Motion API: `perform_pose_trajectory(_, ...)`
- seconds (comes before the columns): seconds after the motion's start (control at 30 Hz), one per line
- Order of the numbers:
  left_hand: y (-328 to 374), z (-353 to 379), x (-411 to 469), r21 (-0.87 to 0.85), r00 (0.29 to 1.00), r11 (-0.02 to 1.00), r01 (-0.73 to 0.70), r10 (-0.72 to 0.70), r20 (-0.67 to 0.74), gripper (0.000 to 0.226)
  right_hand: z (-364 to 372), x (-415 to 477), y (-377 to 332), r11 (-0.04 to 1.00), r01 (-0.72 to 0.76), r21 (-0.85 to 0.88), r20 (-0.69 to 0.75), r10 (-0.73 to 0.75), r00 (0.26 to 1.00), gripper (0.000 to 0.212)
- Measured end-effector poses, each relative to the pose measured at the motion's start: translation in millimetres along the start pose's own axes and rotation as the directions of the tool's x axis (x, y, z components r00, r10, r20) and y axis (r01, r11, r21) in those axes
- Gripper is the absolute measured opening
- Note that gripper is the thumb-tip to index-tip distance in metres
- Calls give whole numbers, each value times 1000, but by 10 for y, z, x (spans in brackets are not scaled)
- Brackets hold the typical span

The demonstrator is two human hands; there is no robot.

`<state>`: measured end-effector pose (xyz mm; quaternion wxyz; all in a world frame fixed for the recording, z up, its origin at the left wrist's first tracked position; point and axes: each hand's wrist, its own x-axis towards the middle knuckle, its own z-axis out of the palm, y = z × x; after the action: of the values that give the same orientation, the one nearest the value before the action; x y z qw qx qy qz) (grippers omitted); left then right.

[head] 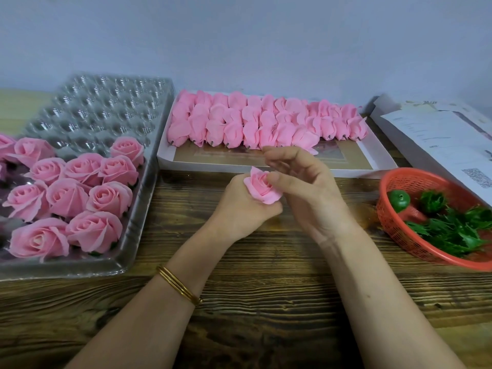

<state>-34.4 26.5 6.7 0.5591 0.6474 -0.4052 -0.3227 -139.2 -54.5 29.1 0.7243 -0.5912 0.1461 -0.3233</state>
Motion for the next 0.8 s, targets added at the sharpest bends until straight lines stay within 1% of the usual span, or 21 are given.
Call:
perform_pose_trajectory(0.1,-14,-5,-1,-2,998,999,-32,32,61,13,26,-19,3,999,-31,-27,25,31,999,22)
perform_pose_trajectory(0.2,-35,-8,2,-23,996,999,-39,41,80,19,34,-27,2,997,-69,-46,42,71,997,20)
perform_pose_trajectory(0.27,-42,-3,0,-33,996,999,-41,43,82,15,33,-31,-5,995,-86,-52,44,88,995,19)
perform_pose_trajectory(0.4,-46,6,-4,-16,994,998,-60,61,87,15,37,-43,-24,992,-110,-69,71,115,991,20)
perform_pose_trajectory(0.57,-40,8,3,-8,992,997,-76,76,100,33,49,-46,-25,985,-133,-108,69,141,988,19)
perform_pose_trajectory(0.7,-11,-2,-12,-44,995,997,-58,62,79,22,51,-44,-8,984,-146,-102,84,154,984,18)
perform_pose_trajectory(0.8,2,-12,-13,-76,998,997,-27,32,62,26,51,-41,4,983,-146,-111,94,157,983,27)
